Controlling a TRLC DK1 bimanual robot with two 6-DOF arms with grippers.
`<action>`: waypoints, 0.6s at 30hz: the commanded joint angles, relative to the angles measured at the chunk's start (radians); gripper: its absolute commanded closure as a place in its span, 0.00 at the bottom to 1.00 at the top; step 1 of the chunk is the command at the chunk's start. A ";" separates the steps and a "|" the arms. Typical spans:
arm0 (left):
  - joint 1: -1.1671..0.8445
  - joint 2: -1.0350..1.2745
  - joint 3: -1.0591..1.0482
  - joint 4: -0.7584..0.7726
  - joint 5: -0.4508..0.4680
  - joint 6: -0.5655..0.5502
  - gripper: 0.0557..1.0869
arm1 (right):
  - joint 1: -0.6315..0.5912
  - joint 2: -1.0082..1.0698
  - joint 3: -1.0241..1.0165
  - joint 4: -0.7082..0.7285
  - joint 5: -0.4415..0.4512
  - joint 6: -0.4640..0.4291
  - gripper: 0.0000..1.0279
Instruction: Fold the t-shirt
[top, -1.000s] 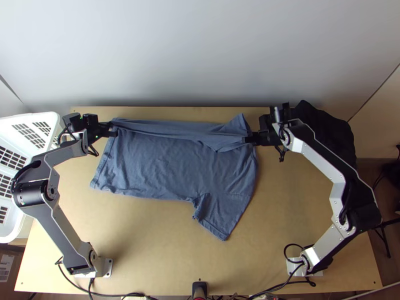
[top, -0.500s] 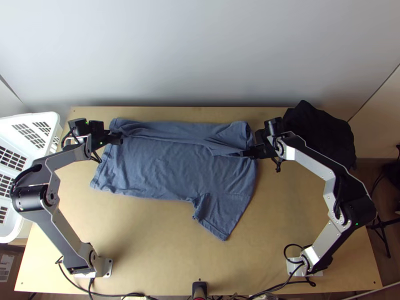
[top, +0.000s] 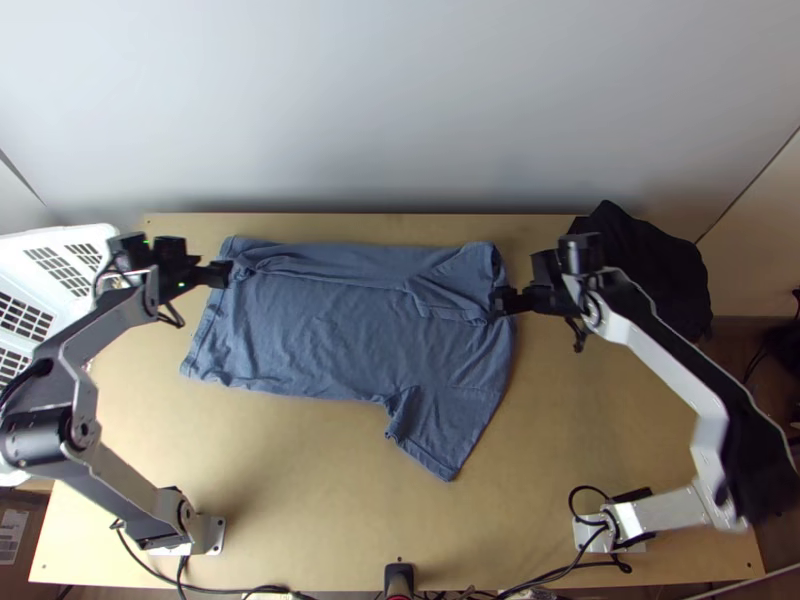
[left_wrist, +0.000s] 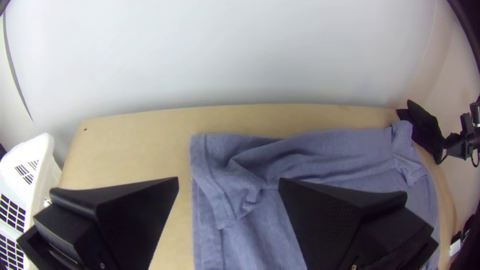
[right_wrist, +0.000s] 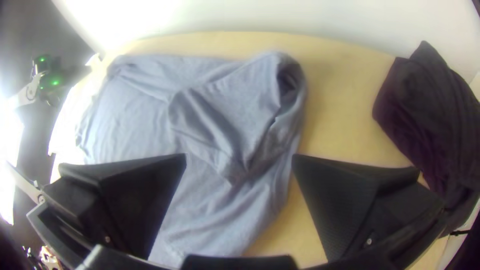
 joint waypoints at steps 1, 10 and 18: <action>0.097 -0.124 -0.038 -0.169 0.096 0.121 0.05 | 0.047 -0.224 -0.119 -0.081 -0.002 0.007 0.03; 0.172 -0.212 -0.142 -0.526 0.119 0.441 0.06 | 0.153 -0.393 -0.260 -0.286 -0.037 0.047 0.04; 0.239 -0.279 -0.206 -0.776 0.102 0.658 0.06 | 0.208 -0.454 -0.275 -0.435 -0.123 0.088 0.04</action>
